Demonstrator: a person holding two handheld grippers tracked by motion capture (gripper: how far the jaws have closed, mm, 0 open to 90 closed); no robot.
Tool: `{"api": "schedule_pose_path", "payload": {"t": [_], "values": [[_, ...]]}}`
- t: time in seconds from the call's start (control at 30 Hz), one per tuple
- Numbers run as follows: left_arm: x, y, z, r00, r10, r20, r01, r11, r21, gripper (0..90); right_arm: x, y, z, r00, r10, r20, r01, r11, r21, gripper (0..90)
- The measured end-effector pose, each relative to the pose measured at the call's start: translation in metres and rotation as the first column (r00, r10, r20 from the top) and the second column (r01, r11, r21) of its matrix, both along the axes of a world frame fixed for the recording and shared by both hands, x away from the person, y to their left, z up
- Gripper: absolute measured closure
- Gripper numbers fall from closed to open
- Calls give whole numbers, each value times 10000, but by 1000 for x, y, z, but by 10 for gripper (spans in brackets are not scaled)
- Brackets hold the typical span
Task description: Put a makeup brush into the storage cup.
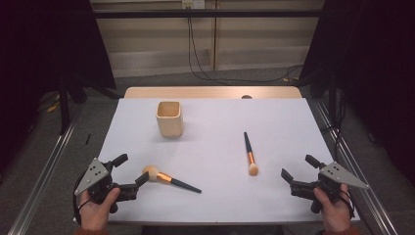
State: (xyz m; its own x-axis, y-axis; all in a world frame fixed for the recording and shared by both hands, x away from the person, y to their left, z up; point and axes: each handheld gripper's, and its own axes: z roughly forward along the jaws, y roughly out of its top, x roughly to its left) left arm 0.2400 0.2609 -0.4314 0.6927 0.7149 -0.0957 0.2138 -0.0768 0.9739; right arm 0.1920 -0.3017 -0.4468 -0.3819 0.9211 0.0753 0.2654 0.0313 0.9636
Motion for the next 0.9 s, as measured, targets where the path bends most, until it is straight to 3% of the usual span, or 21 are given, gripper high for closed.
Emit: {"api": "schedule_pose_path", "payload": {"t": [0.17, 0.3, 0.33, 0.43, 0.53, 0.7, 0.77, 0.9], "values": [[0, -1, 0, 10000, 19, -97, -21, 9999, -135, 25, 1, -2, -1, 10000, -50, -21, 51, 9999, 151, 4], [2, -2, 1, 9999, -118, -42, 118, 9999, 85, 24, 2, -3, -2, 9999, -41, -114, 43, 9997, 236, 4], [2, -3, 1, 9998, -159, -95, 158, 9998, -78, 24, 2, -3, -2, 10000, -46, -64, 47, 9998, 170, 4], [2, -3, 2, 9999, -108, -68, 110, 9997, 222, 23, 2, -2, -2, 9999, -84, -92, 86, 9998, 193, 4], [-1, -4, 4, 9998, -182, -117, 185, 9995, 241, 23, 3, -1, -2, 9999, -78, -120, 80, 9998, 206, 4], [0, -4, 5, 9989, -369, -306, 371, 9993, 59, 23, 2, 2, -1, 9999, 104, -108, -102, 9999, 132, 3], [0, -5, 7, 9990, -425, -162, 430, 9985, 324, 23, 2, 3, -1, 9998, 135, -164, -133, 9999, 105, 3], [5, -7, 10, 9991, -395, -149, 400, 9987, 310, 24, 1, 4, -1, 9997, 161, -189, -159, 9998, 117, 3]]}}
